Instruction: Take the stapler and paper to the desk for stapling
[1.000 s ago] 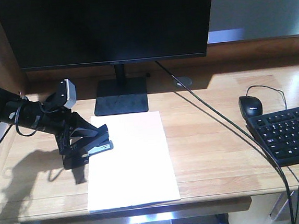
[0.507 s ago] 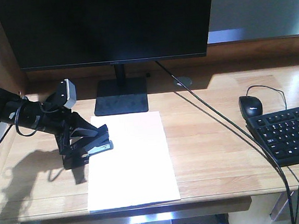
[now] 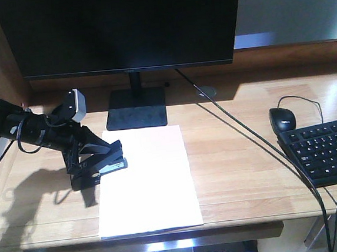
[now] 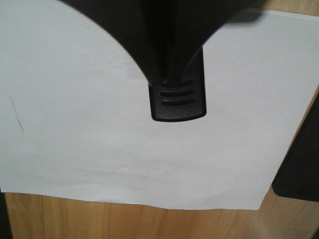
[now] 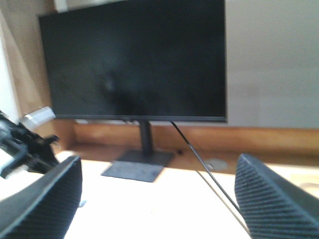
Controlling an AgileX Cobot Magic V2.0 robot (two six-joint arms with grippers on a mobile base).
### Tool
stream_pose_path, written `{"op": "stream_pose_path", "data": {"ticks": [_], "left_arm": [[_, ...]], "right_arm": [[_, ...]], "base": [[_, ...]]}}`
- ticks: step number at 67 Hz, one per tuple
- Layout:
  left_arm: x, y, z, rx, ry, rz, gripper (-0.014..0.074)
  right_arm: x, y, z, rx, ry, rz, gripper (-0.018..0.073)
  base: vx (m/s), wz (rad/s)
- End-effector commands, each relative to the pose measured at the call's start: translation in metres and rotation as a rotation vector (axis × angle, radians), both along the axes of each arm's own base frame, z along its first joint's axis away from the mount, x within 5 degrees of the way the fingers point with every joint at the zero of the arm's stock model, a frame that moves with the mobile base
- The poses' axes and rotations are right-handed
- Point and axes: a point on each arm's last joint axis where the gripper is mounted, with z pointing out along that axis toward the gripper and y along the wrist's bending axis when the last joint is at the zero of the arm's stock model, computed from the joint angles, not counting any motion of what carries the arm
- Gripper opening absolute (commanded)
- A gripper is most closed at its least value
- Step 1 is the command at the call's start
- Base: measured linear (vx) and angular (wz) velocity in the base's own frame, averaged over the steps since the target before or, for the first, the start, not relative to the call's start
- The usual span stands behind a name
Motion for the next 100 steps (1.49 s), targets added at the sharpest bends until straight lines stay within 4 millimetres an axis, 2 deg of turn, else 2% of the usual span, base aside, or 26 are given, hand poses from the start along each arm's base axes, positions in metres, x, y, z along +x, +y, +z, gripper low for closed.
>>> {"op": "stream_pose_path", "data": {"ticks": [1,47,77,100], "left_arm": [[0.0,-0.006,0.032,-0.066,-0.051,0.005,-0.0006],[0.002,-0.005,0.032,-0.062,-0.072,0.015,-0.0007],[0.004,-0.006,0.0,-0.06,0.018,0.003,-0.0007],[0.004,-0.005,-0.008,-0.035,0.043,0.009,-0.0007]], "right_arm": [[-0.002,0.002,0.01,-0.007,-0.04,0.019,0.058],[-0.002,0.002,0.01,-0.007,-0.04,0.019,0.058],[-0.002,0.002,0.01,-0.007,-0.04,0.019,0.058],[-0.002,0.002,0.01,-0.007,-0.04,0.019,0.058]], "base": [[0.0,0.0],[0.0,0.0],[0.0,0.0],[0.0,0.0]]}}
